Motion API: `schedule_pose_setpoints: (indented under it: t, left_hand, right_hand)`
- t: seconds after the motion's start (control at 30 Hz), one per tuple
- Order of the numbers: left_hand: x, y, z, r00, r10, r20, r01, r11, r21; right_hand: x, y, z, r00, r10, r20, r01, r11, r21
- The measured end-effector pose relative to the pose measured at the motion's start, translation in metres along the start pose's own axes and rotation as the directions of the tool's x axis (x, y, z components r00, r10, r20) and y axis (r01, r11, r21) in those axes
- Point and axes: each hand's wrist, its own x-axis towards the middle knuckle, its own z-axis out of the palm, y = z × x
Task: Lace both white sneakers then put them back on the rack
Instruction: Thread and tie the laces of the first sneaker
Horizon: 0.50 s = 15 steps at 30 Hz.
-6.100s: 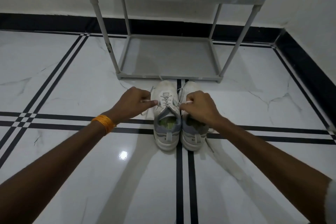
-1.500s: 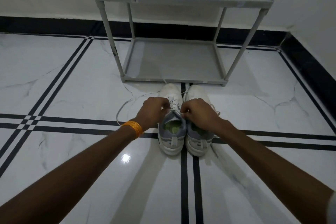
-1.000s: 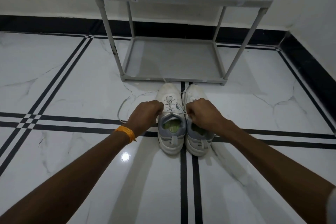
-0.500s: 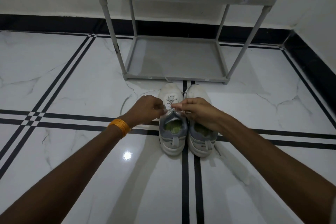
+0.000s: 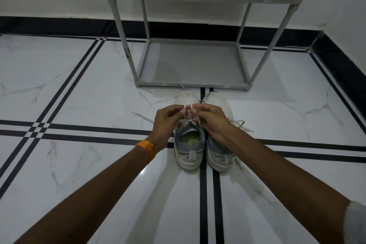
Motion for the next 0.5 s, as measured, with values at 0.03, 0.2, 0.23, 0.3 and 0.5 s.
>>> schedule_pose_setpoints:
  t: [0.03, 0.2, 0.23, 0.3, 0.5]
  left_hand:
    - [0.000, -0.002, 0.001, 1.000, 0.012, 0.001, -0.012, 1.000, 0.022]
    - [0.003, -0.004, 0.007, 1.000, 0.020, -0.022, -0.017, 0.994, 0.106]
    - [0.004, -0.003, 0.007, 0.999, 0.017, -0.035, -0.013, 0.994, 0.109]
    - [0.006, 0.001, 0.004, 0.999, 0.016, -0.029, -0.013, 0.993, 0.118]
    - [0.010, 0.004, -0.003, 0.991, -0.136, 0.017, 0.135, 0.990, 0.051]
  right_hand:
    - [0.000, 0.001, 0.001, 1.000, -0.011, -0.023, 0.010, 1.000, -0.025]
    - [0.004, 0.005, 0.005, 0.983, -0.096, -0.154, 0.068, 0.981, -0.180]
    - [0.004, 0.005, 0.006, 0.982, -0.106, -0.158, 0.075, 0.979, -0.188]
    - [0.004, 0.003, 0.007, 0.981, -0.112, -0.158, 0.083, 0.981, -0.176]
    - [0.005, 0.006, 0.002, 0.988, -0.084, -0.126, 0.065, 0.988, -0.141]
